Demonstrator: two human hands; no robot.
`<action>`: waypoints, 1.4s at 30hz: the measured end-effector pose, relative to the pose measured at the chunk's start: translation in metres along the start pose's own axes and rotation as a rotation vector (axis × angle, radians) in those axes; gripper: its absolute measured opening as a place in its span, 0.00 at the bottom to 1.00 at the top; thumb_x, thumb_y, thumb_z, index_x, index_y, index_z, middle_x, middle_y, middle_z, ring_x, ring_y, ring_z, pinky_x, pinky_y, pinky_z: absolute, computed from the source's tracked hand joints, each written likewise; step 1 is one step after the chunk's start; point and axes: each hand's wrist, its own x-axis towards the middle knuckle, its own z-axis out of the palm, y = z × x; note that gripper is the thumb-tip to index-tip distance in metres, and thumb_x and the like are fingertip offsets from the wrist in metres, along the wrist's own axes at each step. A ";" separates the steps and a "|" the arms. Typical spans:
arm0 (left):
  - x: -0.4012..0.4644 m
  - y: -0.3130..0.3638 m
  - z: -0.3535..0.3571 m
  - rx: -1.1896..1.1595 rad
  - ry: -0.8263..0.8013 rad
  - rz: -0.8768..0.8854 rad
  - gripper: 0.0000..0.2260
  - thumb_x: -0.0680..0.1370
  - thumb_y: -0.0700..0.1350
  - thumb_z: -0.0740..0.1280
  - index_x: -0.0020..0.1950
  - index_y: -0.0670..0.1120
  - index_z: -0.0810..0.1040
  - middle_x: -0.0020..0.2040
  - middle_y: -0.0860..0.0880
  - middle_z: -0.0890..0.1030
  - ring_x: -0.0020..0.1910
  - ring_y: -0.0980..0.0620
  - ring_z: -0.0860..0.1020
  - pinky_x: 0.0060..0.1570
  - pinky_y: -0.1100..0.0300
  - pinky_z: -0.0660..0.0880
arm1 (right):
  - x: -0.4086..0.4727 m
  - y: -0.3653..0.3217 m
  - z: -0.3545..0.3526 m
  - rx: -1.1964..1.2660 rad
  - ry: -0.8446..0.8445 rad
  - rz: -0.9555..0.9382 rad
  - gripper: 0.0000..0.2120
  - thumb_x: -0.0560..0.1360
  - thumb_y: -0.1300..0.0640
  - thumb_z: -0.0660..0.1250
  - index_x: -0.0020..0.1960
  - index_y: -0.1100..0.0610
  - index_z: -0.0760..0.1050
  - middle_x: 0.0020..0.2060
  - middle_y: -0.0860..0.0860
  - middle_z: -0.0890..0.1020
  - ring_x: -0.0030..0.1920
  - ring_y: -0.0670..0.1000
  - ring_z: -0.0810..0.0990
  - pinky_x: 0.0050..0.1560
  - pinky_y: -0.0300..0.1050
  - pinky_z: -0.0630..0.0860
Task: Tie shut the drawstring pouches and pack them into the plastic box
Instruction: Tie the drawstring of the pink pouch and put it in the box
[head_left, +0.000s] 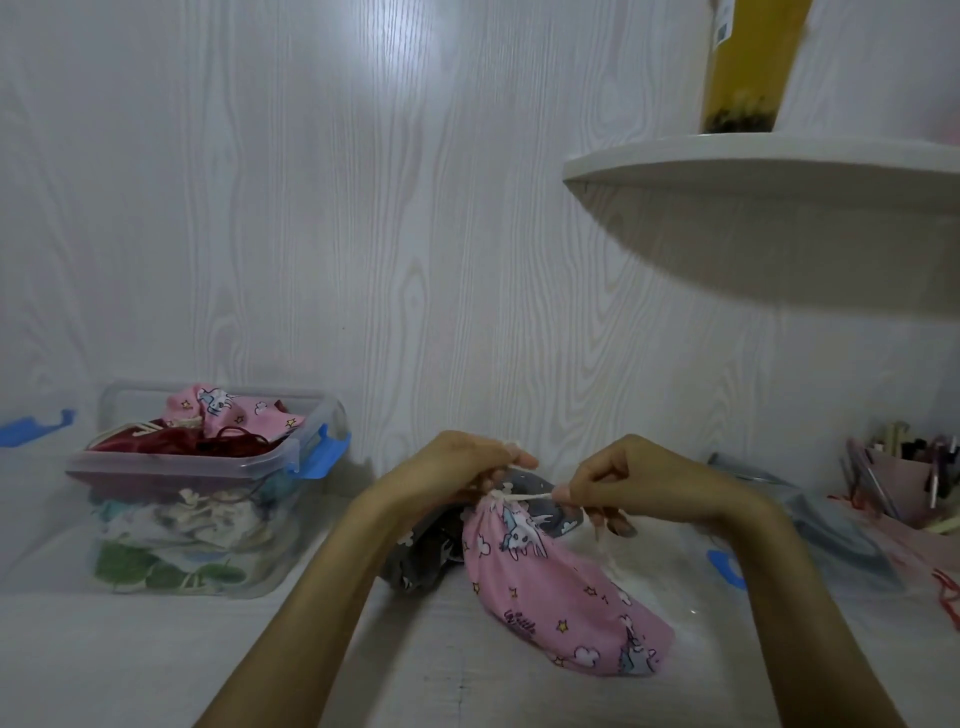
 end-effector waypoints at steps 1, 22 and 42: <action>0.000 -0.002 0.001 0.079 -0.048 -0.004 0.12 0.80 0.49 0.62 0.47 0.48 0.85 0.30 0.55 0.74 0.34 0.57 0.72 0.47 0.62 0.71 | -0.003 -0.001 -0.003 0.023 0.002 -0.011 0.12 0.73 0.48 0.69 0.33 0.51 0.81 0.29 0.50 0.79 0.29 0.44 0.73 0.38 0.42 0.70; 0.000 -0.009 0.009 0.066 -0.204 -0.082 0.18 0.81 0.49 0.59 0.32 0.47 0.75 0.35 0.49 0.76 0.37 0.55 0.73 0.42 0.67 0.73 | 0.013 -0.008 0.011 0.136 0.172 -0.063 0.12 0.77 0.63 0.63 0.57 0.51 0.75 0.51 0.45 0.82 0.31 0.42 0.77 0.34 0.32 0.73; -0.005 -0.001 -0.002 -0.230 -0.007 -0.075 0.14 0.72 0.49 0.71 0.46 0.38 0.84 0.42 0.45 0.84 0.46 0.52 0.82 0.54 0.61 0.78 | 0.011 -0.012 0.007 0.091 0.308 -0.111 0.13 0.78 0.51 0.62 0.39 0.54 0.78 0.33 0.46 0.79 0.32 0.40 0.74 0.39 0.31 0.71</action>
